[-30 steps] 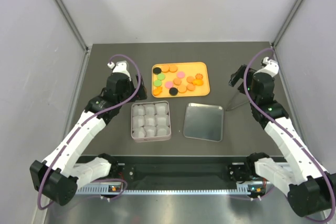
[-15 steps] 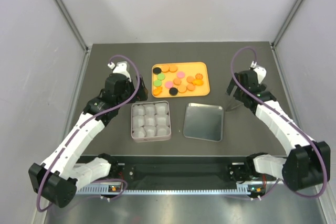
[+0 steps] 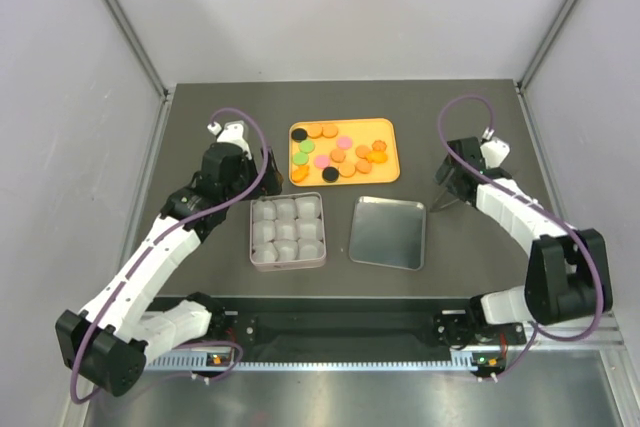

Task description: Pack the cookies

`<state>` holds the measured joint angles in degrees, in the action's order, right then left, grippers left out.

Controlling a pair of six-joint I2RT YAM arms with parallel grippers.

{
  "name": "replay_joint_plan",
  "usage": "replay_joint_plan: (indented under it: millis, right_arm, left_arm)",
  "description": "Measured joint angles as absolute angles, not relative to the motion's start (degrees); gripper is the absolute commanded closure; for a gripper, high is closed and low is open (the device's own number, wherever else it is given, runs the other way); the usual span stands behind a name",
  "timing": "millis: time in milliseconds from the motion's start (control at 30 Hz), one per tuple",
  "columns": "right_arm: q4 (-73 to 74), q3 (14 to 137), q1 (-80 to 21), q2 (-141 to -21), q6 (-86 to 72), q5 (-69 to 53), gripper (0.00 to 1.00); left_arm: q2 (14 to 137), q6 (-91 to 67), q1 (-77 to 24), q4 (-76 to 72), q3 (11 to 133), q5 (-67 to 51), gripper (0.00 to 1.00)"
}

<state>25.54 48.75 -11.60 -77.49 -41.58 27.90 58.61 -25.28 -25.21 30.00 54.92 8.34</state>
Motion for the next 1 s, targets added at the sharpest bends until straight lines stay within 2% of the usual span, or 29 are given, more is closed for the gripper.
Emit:
replay_joint_plan:
  millis: [267, 533, 633, 733, 767, 833, 867, 1000]
  right_arm:
    - [21.6, 49.2, -6.0, -86.9, -41.6, 25.5, 0.0]
    - [20.2, 56.4, -5.4, -97.4, -37.6, 23.5, 0.0]
    - [19.7, 57.8, -5.4, -98.7, -36.5, 23.0, 0.06]
    - [19.5, 59.3, -5.4, -100.1, -35.2, 22.8, 0.15]
    - [19.5, 59.9, -5.4, -100.7, -34.5, 22.8, 0.24]
    - [19.5, 61.2, -5.3, -101.7, -33.2, 22.8, 0.34]
    - [19.6, 61.7, -5.3, -101.9, -32.7, 22.7, 0.45]
    - [19.9, 64.5, -5.3, -102.8, -29.9, 22.6, 0.61]
  left_arm:
    - [58.6, -25.3, -25.2, 30.0, 54.6, 8.3, 0.01]
    - [58.6, -25.3, -25.2, 29.9, 54.5, 8.3, 0.01]
    - [58.6, -25.3, -25.2, 29.9, 54.4, 8.3, 0.01]
    - [58.6, -25.3, -25.2, 29.9, 54.3, 8.3, 0.01]
    - [58.6, -25.3, -25.2, 29.9, 54.3, 8.3, 0.01]
    - [58.7, -25.3, -25.2, 29.9, 54.2, 8.3, 0.01]
    - [58.7, -25.3, -25.2, 29.9, 54.2, 8.3, 0.01]
    - [58.7, -25.3, -25.2, 29.9, 54.2, 8.3, 0.01]
